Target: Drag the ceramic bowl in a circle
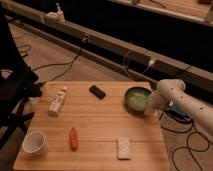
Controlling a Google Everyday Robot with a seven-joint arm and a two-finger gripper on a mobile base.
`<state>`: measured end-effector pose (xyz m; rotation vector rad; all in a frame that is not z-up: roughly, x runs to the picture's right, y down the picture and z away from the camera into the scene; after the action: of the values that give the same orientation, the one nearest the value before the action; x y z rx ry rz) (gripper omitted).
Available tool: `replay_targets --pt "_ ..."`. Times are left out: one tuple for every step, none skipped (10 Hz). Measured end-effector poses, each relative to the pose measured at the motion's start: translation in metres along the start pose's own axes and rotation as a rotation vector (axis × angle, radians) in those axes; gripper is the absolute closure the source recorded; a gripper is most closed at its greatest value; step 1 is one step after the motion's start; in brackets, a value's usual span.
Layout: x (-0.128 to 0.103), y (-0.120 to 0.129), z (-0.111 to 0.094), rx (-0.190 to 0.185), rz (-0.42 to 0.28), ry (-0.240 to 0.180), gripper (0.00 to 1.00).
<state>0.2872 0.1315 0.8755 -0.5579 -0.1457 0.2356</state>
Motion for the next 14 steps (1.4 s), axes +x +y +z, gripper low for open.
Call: replay_targets --pt "0.011 -0.009 -0.008 0.021 0.004 0.025 1.00" --pt "0.016 -0.016 -0.013 0.030 0.000 0.048 1.00" --pt "0.015 -0.023 -0.014 0.042 -0.016 0.060 1.00" --pt "0.000 -0.033 -0.014 0.056 -0.051 0.058 1.00" --pt "-0.019 -0.037 -0.011 0.063 -0.080 0.037 1.00" --pt "-0.037 -0.038 -0.009 0.063 -0.103 0.011 1.00" --pt "-0.056 -0.035 -0.006 0.058 -0.127 -0.018 1.00" --pt "-0.077 -0.028 0.000 0.041 -0.150 -0.056 1.00" --pt "-0.094 -0.018 0.004 0.020 -0.171 -0.092 1.00" --pt "-0.111 -0.003 0.006 -0.008 -0.193 -0.130 1.00" --pt "-0.122 0.016 0.007 -0.045 -0.213 -0.158 1.00" --pt "-0.126 0.039 0.006 -0.086 -0.229 -0.177 1.00" --pt "-0.123 0.056 0.005 -0.118 -0.234 -0.179 1.00" --pt "-0.103 0.075 0.001 -0.156 -0.225 -0.153 1.00"
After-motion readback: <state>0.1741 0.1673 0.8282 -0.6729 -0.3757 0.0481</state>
